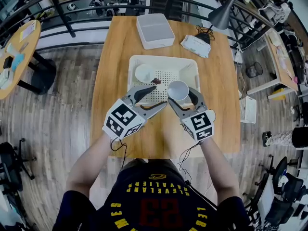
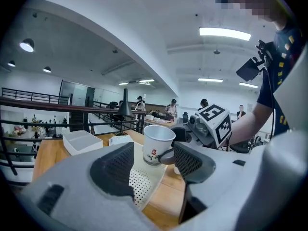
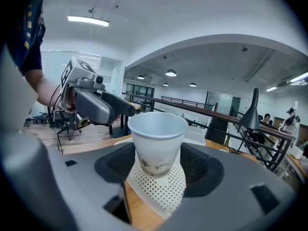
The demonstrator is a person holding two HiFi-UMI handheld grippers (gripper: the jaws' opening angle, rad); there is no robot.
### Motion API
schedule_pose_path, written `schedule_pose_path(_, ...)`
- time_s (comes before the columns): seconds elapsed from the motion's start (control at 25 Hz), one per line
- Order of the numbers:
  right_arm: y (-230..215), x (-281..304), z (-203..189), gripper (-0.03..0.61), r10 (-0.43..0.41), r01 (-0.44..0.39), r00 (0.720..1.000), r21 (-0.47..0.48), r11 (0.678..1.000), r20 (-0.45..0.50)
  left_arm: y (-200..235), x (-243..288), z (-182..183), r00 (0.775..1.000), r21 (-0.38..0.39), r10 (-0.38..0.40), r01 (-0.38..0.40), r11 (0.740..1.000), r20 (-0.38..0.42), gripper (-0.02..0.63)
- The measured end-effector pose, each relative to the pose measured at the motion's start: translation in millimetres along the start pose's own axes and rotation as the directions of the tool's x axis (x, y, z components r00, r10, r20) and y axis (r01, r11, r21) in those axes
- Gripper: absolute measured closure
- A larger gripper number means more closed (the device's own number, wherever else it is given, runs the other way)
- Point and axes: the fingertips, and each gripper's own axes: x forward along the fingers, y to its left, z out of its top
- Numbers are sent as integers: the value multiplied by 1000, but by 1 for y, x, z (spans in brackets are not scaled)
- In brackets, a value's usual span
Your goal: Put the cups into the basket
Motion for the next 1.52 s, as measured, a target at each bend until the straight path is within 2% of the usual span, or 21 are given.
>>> schedule_pose_path(0.4, -48, 34, 8, 281, -43, 43, 999, 23, 999, 14, 27, 41, 9, 1000, -7, 1, -1, 1000, -26, 356)
schedule_pose_path(0.84, -87, 91, -27, 281, -44, 48, 998, 98, 994, -44, 59, 63, -14, 993, -36, 42, -47, 998, -107, 356)
schedule_pose_path(1.52, -93, 170, -84, 282, 65, -54, 985, 78, 996, -157, 91, 76, -46, 986, -103, 58, -74, 992, -158, 356)
